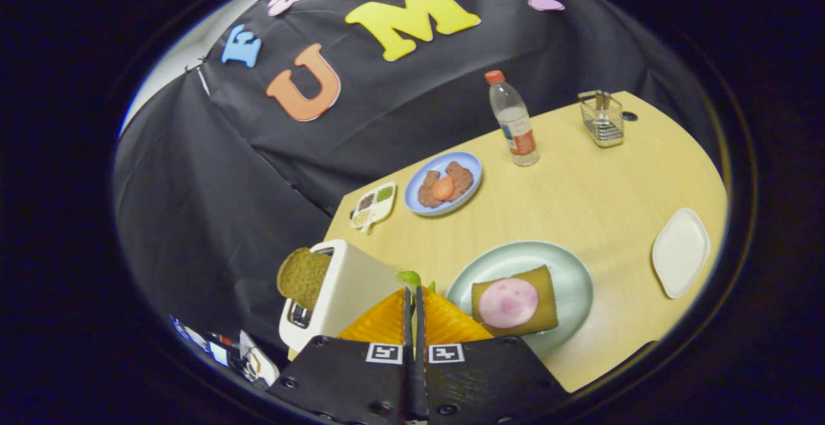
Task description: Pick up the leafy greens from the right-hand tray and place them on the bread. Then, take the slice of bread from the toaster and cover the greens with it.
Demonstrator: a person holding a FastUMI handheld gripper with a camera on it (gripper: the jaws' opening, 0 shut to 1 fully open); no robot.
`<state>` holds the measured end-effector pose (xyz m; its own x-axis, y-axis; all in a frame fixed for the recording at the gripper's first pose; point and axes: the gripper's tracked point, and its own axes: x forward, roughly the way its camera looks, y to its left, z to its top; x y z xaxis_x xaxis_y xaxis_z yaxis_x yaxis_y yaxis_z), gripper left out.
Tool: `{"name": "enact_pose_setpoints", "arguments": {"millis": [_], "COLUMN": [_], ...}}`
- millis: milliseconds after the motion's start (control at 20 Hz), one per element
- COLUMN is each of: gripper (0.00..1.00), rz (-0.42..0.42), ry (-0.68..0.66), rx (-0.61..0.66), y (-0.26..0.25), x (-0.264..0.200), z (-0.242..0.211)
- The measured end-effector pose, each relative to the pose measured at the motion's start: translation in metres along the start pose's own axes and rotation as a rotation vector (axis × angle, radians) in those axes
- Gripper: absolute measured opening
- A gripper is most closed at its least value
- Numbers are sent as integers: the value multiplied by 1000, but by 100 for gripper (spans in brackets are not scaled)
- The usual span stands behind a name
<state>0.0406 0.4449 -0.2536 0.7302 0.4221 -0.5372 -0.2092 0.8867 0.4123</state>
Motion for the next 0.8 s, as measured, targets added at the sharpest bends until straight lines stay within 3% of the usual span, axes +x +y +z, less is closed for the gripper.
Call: {"name": "enact_pose_setpoints", "arguments": {"millis": [400, 800], "gripper": [0, 0], "rz": [-176, -251], "ry": [0, 18], "rx": [-110, -243], "y": [-91, -115], "x": [13, 17], "z": [1, -2]}}
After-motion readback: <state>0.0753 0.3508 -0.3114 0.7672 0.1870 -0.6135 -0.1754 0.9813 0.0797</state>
